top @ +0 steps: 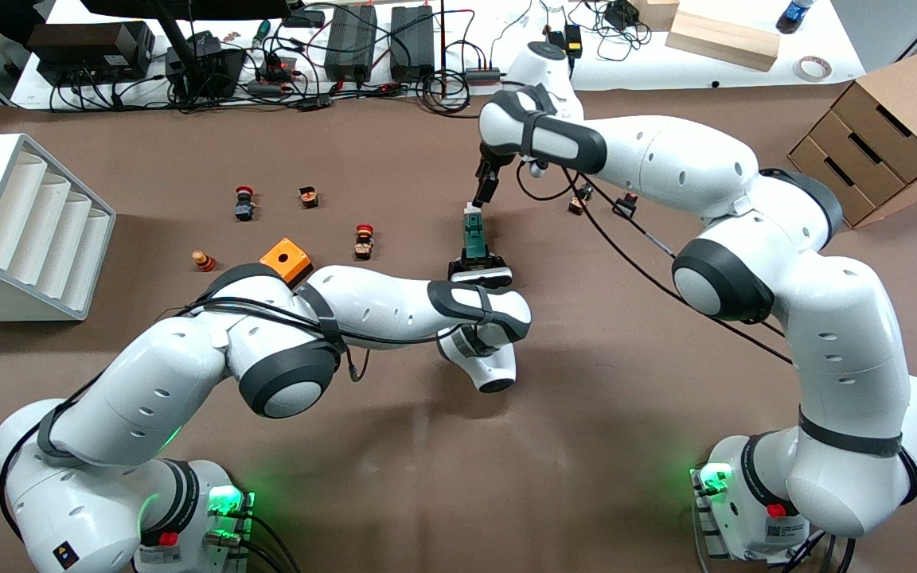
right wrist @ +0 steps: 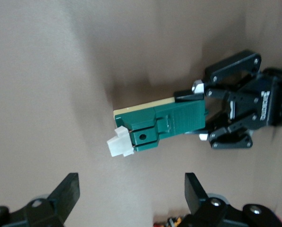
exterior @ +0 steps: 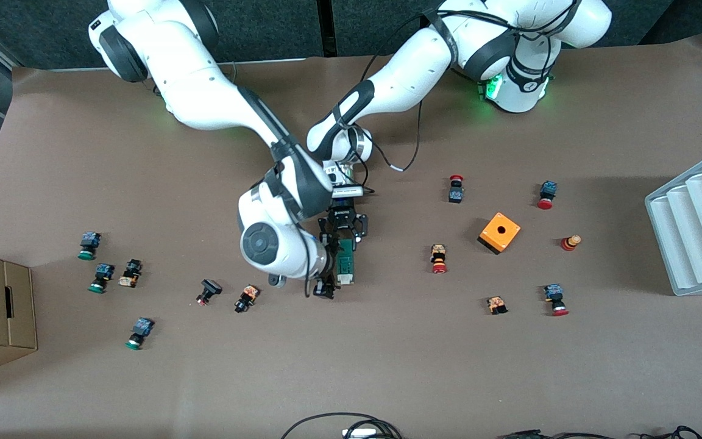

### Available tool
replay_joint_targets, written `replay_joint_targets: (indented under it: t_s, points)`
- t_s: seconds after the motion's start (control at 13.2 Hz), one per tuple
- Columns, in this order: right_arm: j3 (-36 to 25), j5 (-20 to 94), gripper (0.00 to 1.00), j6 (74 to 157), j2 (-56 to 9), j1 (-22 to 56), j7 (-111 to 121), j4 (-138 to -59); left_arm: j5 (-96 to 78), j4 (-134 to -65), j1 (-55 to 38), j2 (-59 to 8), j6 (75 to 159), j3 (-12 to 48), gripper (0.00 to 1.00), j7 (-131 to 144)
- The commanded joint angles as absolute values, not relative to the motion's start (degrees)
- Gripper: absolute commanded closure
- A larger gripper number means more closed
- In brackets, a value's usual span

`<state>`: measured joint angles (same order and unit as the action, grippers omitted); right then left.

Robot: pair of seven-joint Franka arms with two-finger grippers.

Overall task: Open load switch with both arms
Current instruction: 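Reach the right gripper to the switch's white lever end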

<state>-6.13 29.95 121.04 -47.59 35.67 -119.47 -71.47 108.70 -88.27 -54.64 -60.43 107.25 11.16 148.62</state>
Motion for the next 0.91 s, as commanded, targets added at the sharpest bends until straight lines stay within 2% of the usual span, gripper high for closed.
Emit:
replay_joint_targets:
  t_s: [0.0,0.46,0.84]
  points:
    - [-5.9,34.9,0.01,120.8,-52.5,34.0,-120.7,-66.5,108.3,-84.8,-54.1,-64.5,111.2,11.0,0.58,150.4]
    - [-5.9,35.6,0.05,122.7,-56.0,33.0,-121.4,-62.7,108.4,-85.2,-54.2,-64.7,111.1,11.1,0.56,151.7]
    - [-4.7,35.7,0.19,125.8,-57.5,33.1,-122.9,-62.8,108.8,-85.3,-54.5,-64.8,111.0,11.0,0.56,153.4]
